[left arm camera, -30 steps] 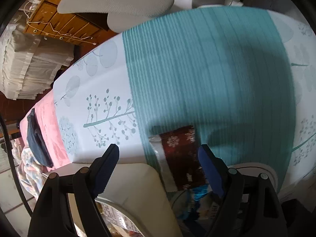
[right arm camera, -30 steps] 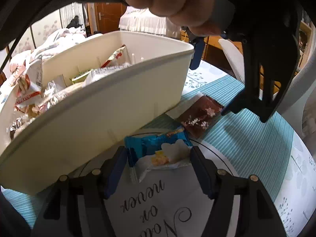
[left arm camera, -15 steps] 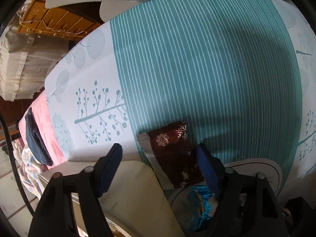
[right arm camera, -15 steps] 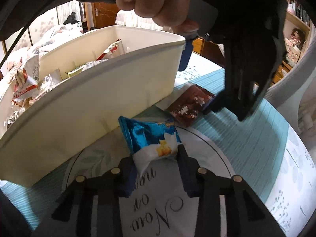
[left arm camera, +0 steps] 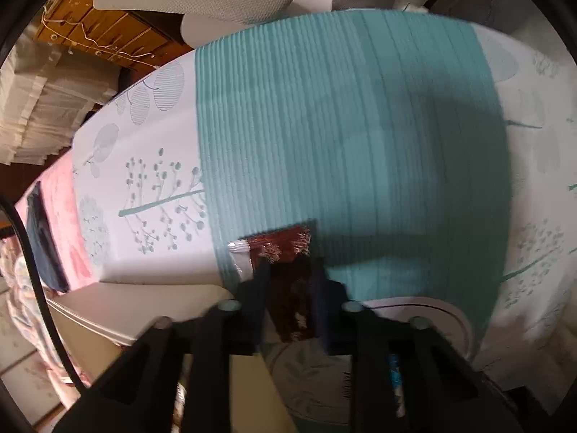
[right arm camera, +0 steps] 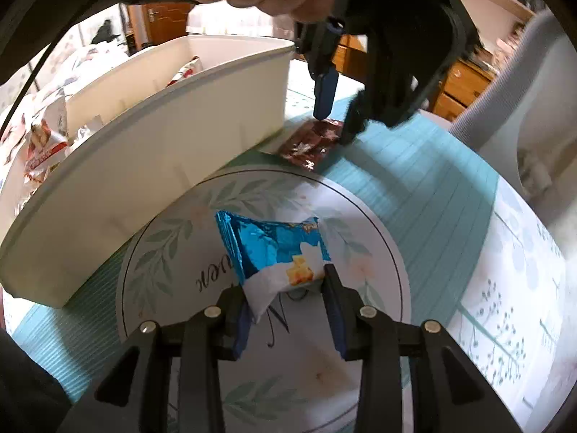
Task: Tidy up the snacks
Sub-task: 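Lift blue packet with right tool while left tool positions around dark red packet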
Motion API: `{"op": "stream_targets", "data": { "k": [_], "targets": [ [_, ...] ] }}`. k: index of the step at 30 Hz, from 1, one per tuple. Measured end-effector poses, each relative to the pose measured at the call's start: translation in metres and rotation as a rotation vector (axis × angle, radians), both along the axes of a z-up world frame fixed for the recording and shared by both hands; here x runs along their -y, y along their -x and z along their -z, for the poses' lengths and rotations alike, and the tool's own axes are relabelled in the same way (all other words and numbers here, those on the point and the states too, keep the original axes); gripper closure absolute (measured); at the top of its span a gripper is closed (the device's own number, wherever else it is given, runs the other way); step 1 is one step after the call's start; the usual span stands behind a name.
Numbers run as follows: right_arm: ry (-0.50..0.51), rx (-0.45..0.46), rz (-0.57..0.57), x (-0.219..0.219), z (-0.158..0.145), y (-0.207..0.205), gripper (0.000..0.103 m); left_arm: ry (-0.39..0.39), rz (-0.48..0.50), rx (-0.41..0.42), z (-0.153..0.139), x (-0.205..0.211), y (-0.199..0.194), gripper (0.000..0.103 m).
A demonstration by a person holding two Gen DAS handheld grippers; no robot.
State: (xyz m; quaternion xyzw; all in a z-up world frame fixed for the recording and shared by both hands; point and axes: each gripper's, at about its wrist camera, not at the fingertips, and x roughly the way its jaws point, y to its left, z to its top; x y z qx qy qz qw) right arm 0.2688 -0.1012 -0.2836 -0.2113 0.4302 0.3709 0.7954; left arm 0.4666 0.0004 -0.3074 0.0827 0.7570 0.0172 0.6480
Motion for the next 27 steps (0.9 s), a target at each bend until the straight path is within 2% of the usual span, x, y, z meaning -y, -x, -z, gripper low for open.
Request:
{"op": "stream_targets", "data": {
  "k": [2,7,9,11,13,14,16,18,21,25,27],
  "targets": [
    [0.002,-0.01,0.021,0.001,-0.002,0.001,0.067,0.057,-0.03,-0.004,-0.004,0.001,0.003,0.092],
    [0.001,-0.032,0.07,0.006,-0.008,0.006,0.067,0.122,-0.063,0.023,-0.019,0.0,0.013,0.093],
    [0.008,-0.032,0.084,0.01,-0.009,0.008,0.067,0.126,-0.074,0.035,-0.026,-0.001,0.016,0.093],
    [0.01,-0.034,0.102,0.015,-0.013,0.009,0.067,0.128,-0.106,0.049,-0.033,-0.004,0.018,0.09],
    [0.004,-0.04,0.126,0.02,-0.016,0.009,0.067,0.129,-0.148,0.063,-0.038,-0.005,0.021,0.078],
    [0.002,-0.042,0.137,0.023,-0.017,0.009,0.067,0.113,-0.168,0.074,-0.041,-0.007,0.024,0.076],
    [0.004,-0.05,0.166,0.027,-0.019,0.009,0.067,0.07,-0.191,0.105,-0.047,-0.004,0.032,0.059],
    [0.001,-0.058,0.199,0.032,-0.021,0.008,0.067,0.005,-0.202,0.155,-0.053,0.002,0.039,0.046],
    [-0.013,-0.079,0.257,0.042,-0.024,0.009,0.067,-0.088,-0.186,0.211,-0.057,0.014,0.051,0.043],
    [-0.024,-0.107,0.33,0.057,-0.027,0.012,0.067,-0.171,-0.211,0.224,-0.05,0.028,0.062,0.043],
    [-0.023,-0.12,0.366,0.066,-0.028,0.015,0.067,-0.256,-0.23,0.247,-0.046,0.034,0.068,0.043]
  ]
}}
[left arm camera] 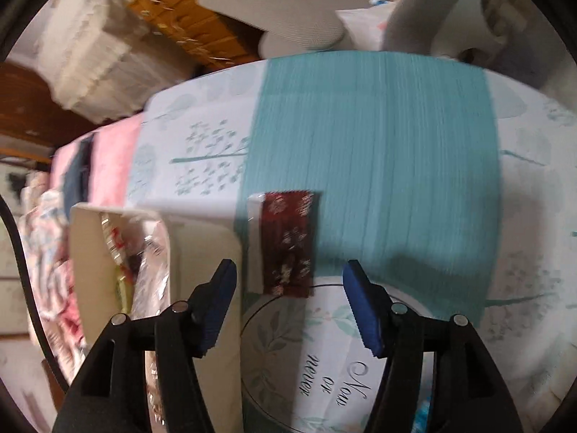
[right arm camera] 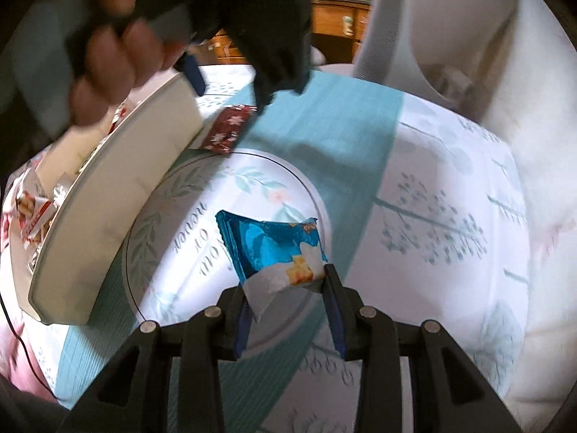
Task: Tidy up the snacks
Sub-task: 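Lift blue packet with right tool while left tool positions around dark red packet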
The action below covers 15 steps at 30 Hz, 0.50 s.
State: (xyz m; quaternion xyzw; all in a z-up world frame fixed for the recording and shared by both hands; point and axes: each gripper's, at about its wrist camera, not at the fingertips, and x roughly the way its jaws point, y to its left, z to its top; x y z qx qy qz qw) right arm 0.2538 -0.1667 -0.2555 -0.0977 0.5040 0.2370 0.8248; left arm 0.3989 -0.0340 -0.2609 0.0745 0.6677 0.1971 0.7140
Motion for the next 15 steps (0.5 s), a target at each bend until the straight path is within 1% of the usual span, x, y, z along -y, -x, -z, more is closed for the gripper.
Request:
{"op": "stream_targets", "data": {
  "k": [1,4,7,13,15],
  "targets": [
    [0.001,-0.004,0.01,0.003,-0.001,0.0,0.067,-0.04,-0.011,0.015,0.001,0.004,0.0,0.043],
    [0.011,-0.013,0.035,0.014,-0.002,0.005,0.067,-0.085,-0.035,0.03,0.006,0.006,0.007,0.043],
    [0.032,-0.014,0.046,0.023,-0.003,0.009,0.067,-0.097,-0.079,0.026,0.013,0.004,0.01,0.043],
    [0.047,-0.021,0.078,0.037,-0.006,0.012,0.067,-0.148,-0.148,0.073,0.017,-0.005,0.012,0.043],
    [0.045,-0.02,0.079,0.039,-0.008,0.015,0.067,-0.128,-0.161,0.075,0.025,-0.014,0.01,0.043]
  ]
}}
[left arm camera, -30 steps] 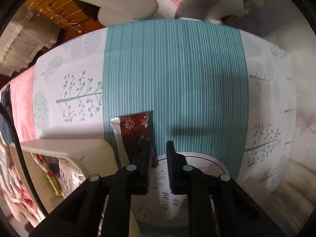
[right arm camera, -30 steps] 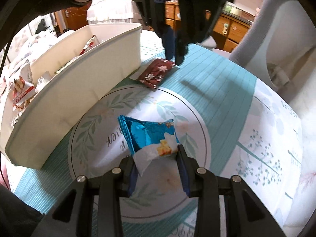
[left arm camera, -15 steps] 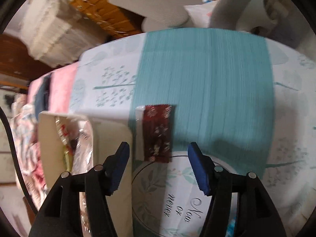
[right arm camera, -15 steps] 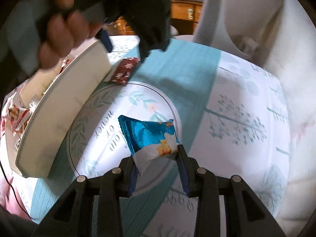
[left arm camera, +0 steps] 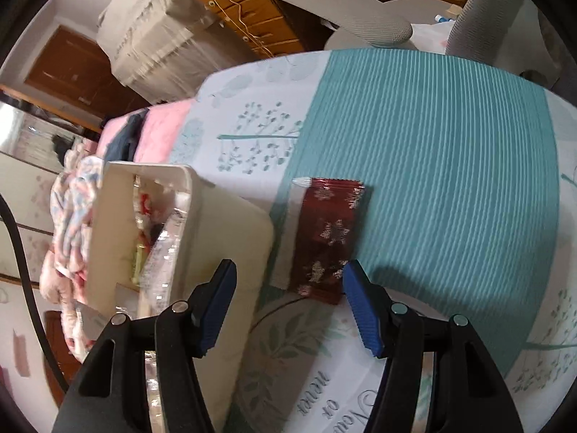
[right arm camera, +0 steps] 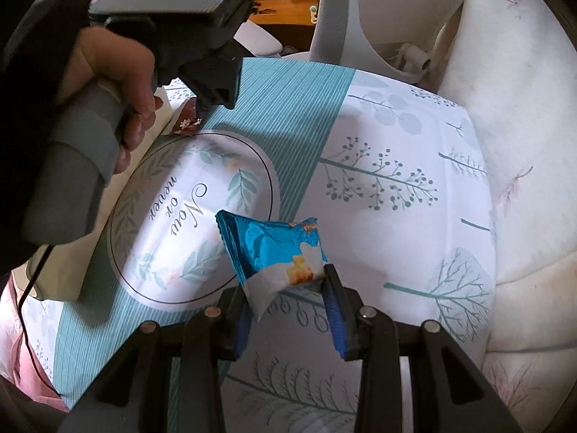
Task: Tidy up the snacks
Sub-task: 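Lift blue packet with right tool while left tool positions around dark red packet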
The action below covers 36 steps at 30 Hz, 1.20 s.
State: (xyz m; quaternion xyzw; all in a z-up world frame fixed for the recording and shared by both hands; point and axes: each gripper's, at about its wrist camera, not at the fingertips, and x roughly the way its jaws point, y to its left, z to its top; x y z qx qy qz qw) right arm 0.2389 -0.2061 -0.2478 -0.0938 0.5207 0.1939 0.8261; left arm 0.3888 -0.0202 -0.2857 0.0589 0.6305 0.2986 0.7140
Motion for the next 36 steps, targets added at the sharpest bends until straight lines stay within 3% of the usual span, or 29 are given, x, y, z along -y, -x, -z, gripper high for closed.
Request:
{"op": "stream_targets", "data": {
  "k": [12,21,23,25,29,31,33,36],
  "targets": [
    [-0.003,0.017,-0.002,0.006,-0.008,0.005,0.067,0.099,-0.041,0.012,0.014,-0.014,-0.01,0.043],
    [-0.002,0.025,0.003,0.01,-0.016,0.007,0.067,0.083,-0.004,0.02,0.015,-0.008,-0.015,0.043],
    [0.0,0.028,0.002,0.01,-0.018,0.008,0.067,0.091,0.007,0.027,0.016,-0.009,-0.014,0.049],
    [-0.001,0.032,0.003,0.01,-0.02,0.008,0.067,0.163,0.001,0.059,0.016,-0.011,-0.011,0.066],
    [-0.001,0.041,-0.003,0.01,-0.026,0.008,0.067,0.214,-0.004,0.079,0.015,-0.013,-0.01,0.074],
    [-0.003,0.045,-0.003,0.01,-0.028,0.008,0.067,0.243,0.007,0.08,0.016,-0.011,-0.009,0.088],
    [-0.003,0.048,-0.003,0.01,-0.03,0.009,0.067,0.245,0.017,0.078,0.016,-0.007,-0.008,0.094],
    [0.0,0.055,-0.005,0.009,-0.033,0.01,0.067,0.247,0.026,0.078,0.017,-0.004,-0.007,0.098]
  ]
}}
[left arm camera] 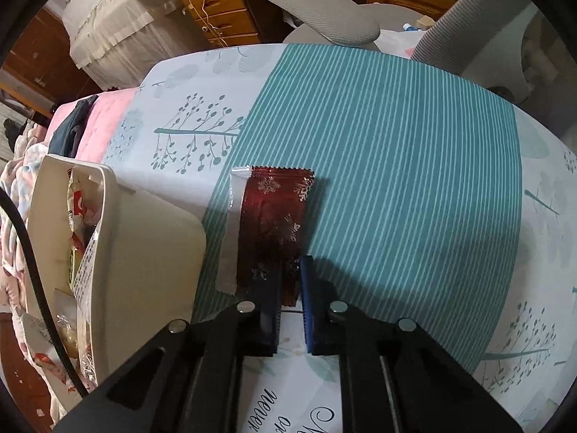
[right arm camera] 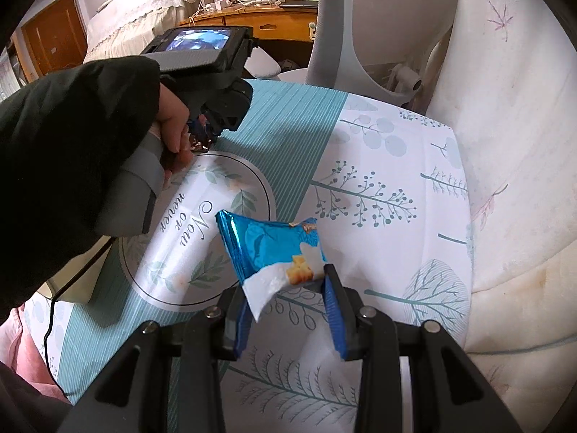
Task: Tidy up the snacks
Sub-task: 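Lift blue packet with right tool while left tool positions around dark red packet, then carry blue packet into the tray and open right tool while left tool grasps dark red packet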
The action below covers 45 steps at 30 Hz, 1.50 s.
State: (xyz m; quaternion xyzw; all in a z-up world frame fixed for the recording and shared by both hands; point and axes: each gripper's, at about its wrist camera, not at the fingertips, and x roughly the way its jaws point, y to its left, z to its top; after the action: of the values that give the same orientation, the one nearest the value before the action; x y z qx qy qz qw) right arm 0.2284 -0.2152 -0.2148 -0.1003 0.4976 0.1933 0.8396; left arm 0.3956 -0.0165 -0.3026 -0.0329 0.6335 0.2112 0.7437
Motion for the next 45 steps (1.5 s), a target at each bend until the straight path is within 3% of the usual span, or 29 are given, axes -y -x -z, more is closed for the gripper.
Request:
{"op": "stream_targets", "data": {
  "k": [4,9,14,18,23,37,45],
  "targets": [
    [0.003,0.002,0.007,0.002,-0.002,0.003,0.067,0.026,0.012,-0.003,-0.001,0.005,0.006,0.1],
    [0.011,0.001,0.015,0.003,-0.004,0.005,0.067,0.121,0.038,-0.015,-0.002,0.014,0.019,0.101],
    [0.01,0.006,0.016,0.0,-0.006,0.005,0.067,-0.008,0.029,0.001,-0.006,0.019,0.024,0.094],
    [0.013,0.001,0.008,-0.003,-0.005,0.007,0.067,-0.048,-0.013,-0.028,-0.003,0.012,0.022,0.066],
    [0.021,-0.015,-0.002,-0.004,-0.003,0.008,0.067,-0.104,-0.063,-0.005,-0.006,-0.003,0.013,0.052],
    [0.017,0.002,0.007,-0.004,-0.006,0.009,0.067,-0.152,-0.147,0.012,0.002,-0.018,-0.014,0.042],
    [-0.024,0.044,0.085,0.01,-0.018,-0.001,0.067,-0.158,-0.155,0.063,0.0,-0.013,-0.014,0.04]
  ]
}}
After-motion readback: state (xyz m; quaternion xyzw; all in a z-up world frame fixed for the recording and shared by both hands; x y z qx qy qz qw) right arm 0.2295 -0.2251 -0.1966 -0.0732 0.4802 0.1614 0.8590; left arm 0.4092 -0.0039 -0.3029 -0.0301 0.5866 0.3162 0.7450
